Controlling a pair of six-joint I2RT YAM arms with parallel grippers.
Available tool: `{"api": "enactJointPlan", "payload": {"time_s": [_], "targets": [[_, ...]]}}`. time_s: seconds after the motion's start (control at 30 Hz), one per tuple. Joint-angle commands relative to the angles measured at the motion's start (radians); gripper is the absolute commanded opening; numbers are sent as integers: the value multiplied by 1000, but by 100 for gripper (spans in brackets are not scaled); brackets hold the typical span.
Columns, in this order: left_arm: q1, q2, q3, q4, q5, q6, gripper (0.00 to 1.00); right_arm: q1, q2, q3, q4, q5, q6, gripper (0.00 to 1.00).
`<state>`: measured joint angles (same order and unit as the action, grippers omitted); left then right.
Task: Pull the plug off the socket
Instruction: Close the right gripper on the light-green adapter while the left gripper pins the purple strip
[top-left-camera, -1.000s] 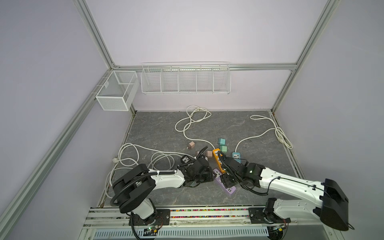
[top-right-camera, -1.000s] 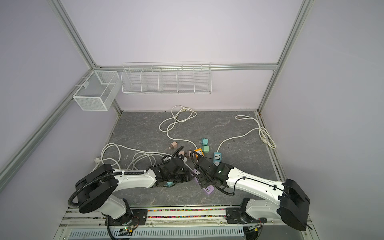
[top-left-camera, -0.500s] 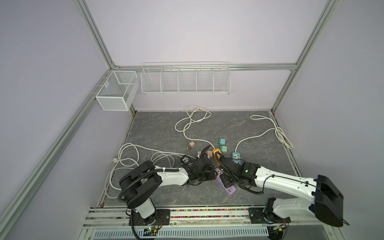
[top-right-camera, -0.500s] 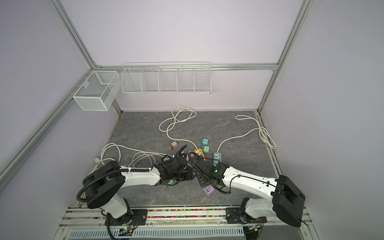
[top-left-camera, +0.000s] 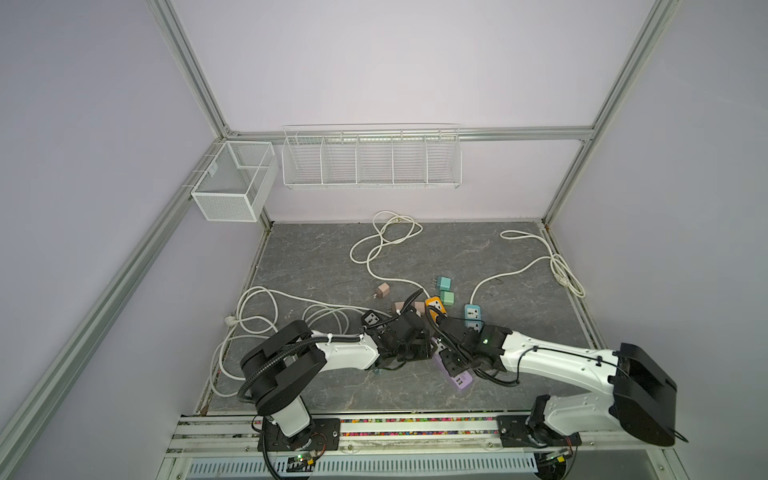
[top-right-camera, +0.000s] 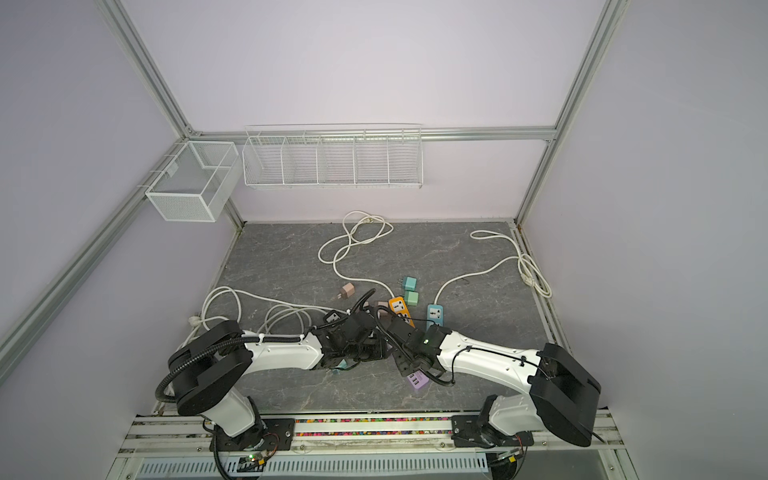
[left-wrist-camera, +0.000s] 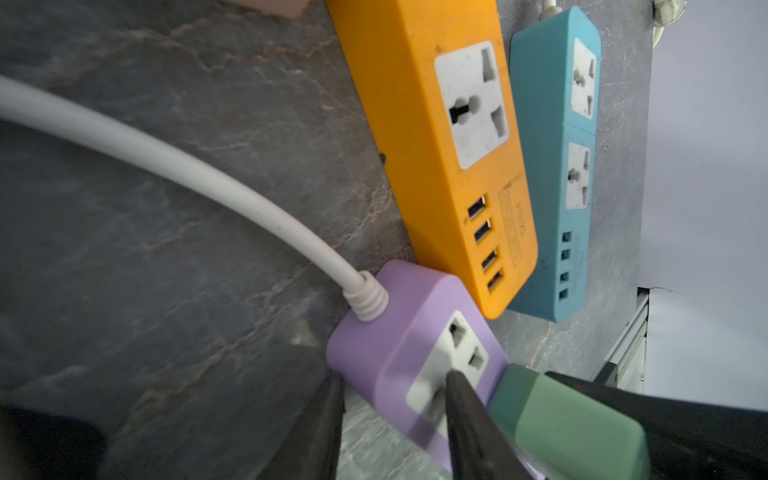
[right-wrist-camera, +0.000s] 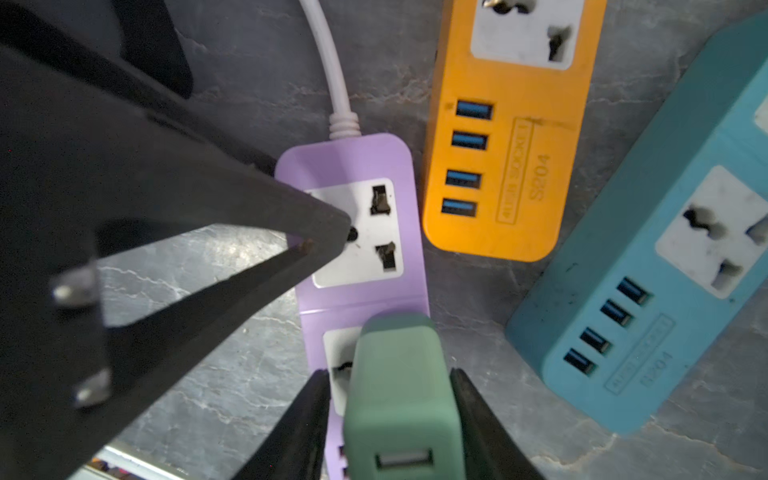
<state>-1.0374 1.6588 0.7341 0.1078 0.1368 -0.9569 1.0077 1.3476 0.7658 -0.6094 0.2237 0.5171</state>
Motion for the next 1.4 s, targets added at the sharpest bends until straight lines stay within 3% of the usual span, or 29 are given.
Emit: {"api": "enactJointPlan", "payload": {"time_s": [0.0,0.77,0.9,1.07,1.37], "targets": [[-5,22,5,-52,1,3,41,-6,27,-16,13,2,15,46],[-6,43,-12,-82,17,-32,40,-29,-2,-9,10,-1,-14,26],[-6,41,-20,-83,11,-43,40,-29,-9,-22,45,-36,-15,25],[-6,62,-16,-91,26,-55,39,-38,-20,-2,-6,28,-34,24],[-6,61,-18,-103,24,-59,38,-49,-39,-44,77,-49,-6,22]]}}
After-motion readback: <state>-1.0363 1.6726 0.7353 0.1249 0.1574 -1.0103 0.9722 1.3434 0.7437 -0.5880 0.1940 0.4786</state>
